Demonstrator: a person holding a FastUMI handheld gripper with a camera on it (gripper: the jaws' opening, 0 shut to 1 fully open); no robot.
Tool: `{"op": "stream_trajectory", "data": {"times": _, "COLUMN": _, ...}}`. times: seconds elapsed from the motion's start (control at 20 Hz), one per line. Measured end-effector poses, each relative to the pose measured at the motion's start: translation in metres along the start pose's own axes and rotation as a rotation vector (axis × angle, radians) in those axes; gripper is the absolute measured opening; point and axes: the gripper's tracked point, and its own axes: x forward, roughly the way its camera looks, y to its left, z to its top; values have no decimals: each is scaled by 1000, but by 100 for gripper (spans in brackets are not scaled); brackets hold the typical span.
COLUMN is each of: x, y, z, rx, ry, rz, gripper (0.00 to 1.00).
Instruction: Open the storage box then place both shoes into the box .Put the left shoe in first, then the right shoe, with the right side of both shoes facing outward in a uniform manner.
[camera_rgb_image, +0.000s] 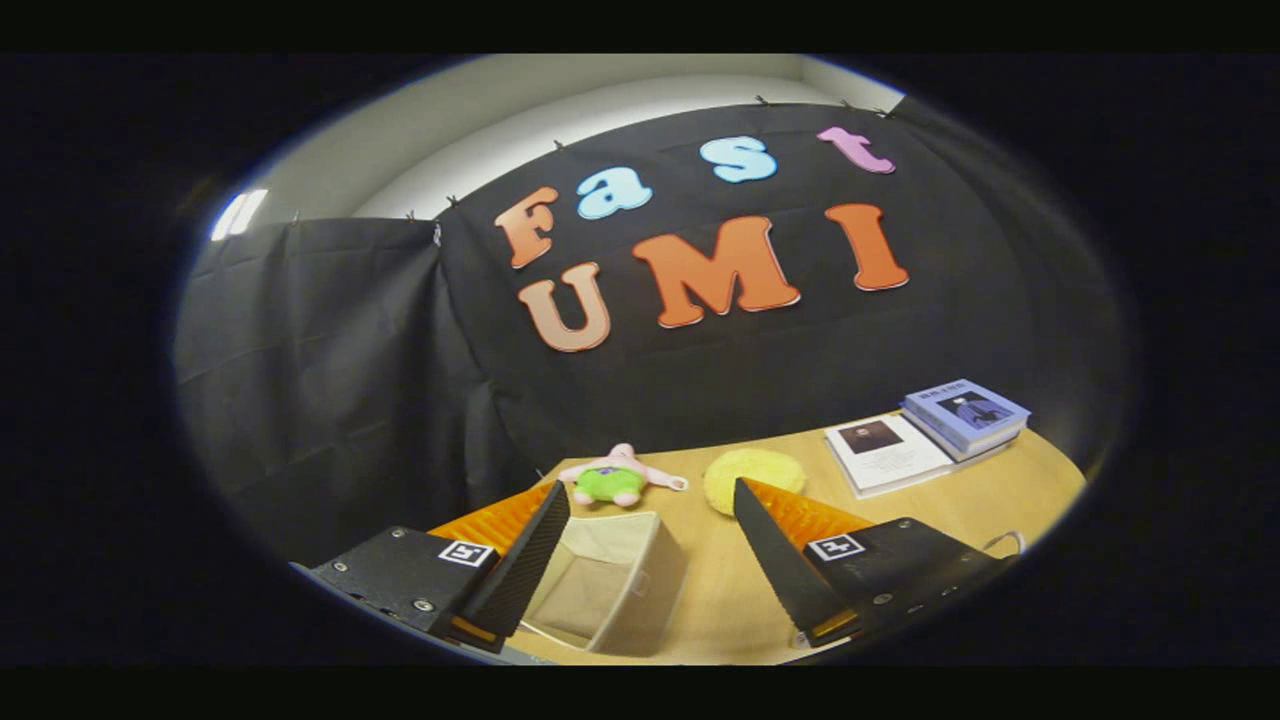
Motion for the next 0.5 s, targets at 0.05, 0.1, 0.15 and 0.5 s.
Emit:
{"op": "stream_trajectory", "data": {"times": 0.05, "x": -4, "y": -14, "z": -8, "rx": -8, "ry": 7, "rz": -22, "gripper": 98}}
{"op": "stream_trajectory", "data": {"times": 0.1, "x": -6, "y": -30, "z": -17, "rx": -16, "ry": 16, "rz": -44, "gripper": 98}}
{"op": "stream_trajectory", "data": {"times": 0.15, "x": -9, "y": -44, "z": -25, "rx": -22, "ry": 23, "rz": -70, "gripper": 98}}
{"op": "stream_trajectory", "data": {"times": 0.5, "x": -20, "y": -127, "z": -101, "rx": -46, "ry": 114, "rz": -212, "gripper": 99}}
